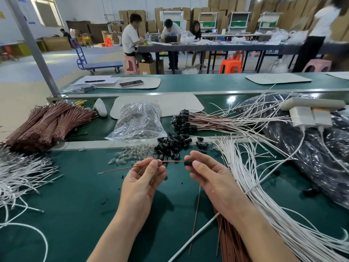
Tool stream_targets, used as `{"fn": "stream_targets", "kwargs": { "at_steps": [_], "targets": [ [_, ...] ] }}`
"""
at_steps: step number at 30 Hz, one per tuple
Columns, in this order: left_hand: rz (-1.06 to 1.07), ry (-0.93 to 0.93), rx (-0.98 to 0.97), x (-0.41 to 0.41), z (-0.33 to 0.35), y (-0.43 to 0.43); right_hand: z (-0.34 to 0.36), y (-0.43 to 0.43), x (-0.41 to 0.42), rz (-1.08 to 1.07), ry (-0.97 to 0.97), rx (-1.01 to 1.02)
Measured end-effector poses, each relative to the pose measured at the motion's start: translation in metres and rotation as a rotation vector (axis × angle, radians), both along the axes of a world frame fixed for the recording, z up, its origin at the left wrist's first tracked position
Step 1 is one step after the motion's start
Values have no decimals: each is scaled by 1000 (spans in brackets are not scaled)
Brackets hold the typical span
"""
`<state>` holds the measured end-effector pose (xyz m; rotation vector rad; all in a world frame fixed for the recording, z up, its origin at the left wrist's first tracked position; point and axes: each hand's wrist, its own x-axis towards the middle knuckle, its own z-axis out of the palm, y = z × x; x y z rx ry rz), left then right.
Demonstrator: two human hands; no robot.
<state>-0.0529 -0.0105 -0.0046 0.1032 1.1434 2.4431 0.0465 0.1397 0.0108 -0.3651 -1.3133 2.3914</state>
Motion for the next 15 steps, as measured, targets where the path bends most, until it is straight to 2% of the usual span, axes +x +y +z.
{"fn": "stream_targets", "kwargs": {
  "at_steps": [5, 10, 15],
  "targets": [
    [-60, 78, -46, 5, -1, 2, -3, -1, -1, 23, 7, 38],
    [-176, 132, -126, 16, 0, 6, -6, -5, -5, 30, 20, -30],
    [-179, 89, -104, 17, 4, 7, -8, -7, -6, -12, 28, -54]
  ]
}}
